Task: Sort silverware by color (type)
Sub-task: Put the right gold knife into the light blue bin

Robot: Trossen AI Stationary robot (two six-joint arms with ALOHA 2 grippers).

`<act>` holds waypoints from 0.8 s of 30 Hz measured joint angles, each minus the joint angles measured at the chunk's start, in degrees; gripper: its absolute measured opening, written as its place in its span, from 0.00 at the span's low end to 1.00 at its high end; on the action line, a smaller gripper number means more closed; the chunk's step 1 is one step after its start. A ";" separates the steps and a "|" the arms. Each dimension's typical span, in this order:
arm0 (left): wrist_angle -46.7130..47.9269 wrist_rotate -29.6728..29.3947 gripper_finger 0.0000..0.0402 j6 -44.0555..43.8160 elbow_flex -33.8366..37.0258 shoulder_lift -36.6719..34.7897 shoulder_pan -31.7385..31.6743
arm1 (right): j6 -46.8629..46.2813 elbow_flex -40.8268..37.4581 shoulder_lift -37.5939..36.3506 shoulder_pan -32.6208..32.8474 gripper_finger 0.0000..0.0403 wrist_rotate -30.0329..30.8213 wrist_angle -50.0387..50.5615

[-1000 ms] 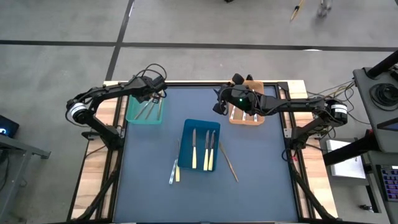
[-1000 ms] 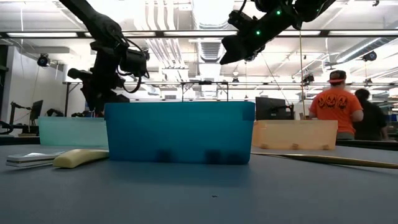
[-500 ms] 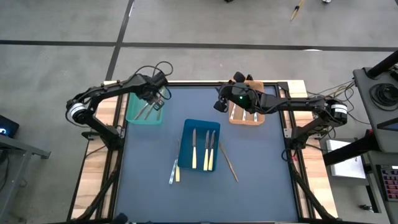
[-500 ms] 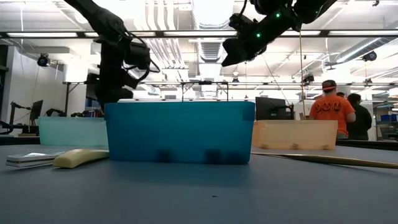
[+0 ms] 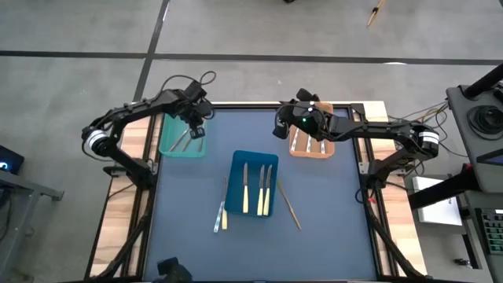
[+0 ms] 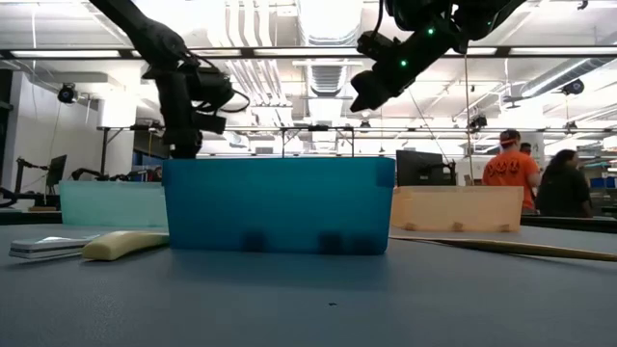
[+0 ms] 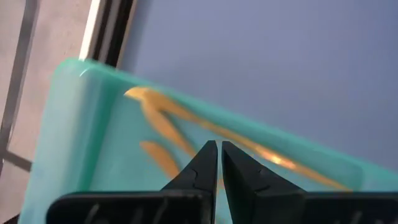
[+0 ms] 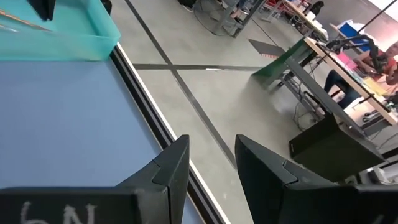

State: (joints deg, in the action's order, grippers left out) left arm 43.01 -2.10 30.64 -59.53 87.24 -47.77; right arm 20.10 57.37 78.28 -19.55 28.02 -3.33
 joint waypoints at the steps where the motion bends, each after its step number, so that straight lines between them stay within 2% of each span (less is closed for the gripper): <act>1: 0.05 -0.01 0.01 0.58 0.04 0.00 -0.92 | 0.48 0.02 0.00 -0.05 0.30 0.00 0.00; 3: 0.10 0.67 0.00 0.81 0.09 0.00 -2.98 | 1.93 0.02 0.00 -0.22 0.30 -0.02 0.00; 7: -0.35 6.22 0.00 0.28 0.34 0.00 -6.30 | 3.35 -0.01 0.00 -0.87 0.30 -0.05 -0.33; 12: -6.28 9.71 0.00 -1.02 2.34 0.10 -7.14 | 4.46 0.02 0.00 -2.95 0.30 -0.86 -0.37; 18: -7.00 7.72 0.00 -1.63 2.82 1.22 -7.14 | 4.43 0.06 0.00 -6.25 0.30 -7.17 -0.39; 21: -6.61 4.07 0.00 -1.55 2.82 1.40 -7.39 | 4.01 0.10 0.00 -7.35 0.30 -7.49 -0.42; 24: -6.28 3.58 0.00 -1.21 2.82 1.40 -7.97 | 3.95 0.10 0.00 -8.29 0.30 -7.49 -0.39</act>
State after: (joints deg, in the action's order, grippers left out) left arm 36.73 1.48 29.43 -56.71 88.64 -55.74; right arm 24.05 57.47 78.28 -27.84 20.53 -3.73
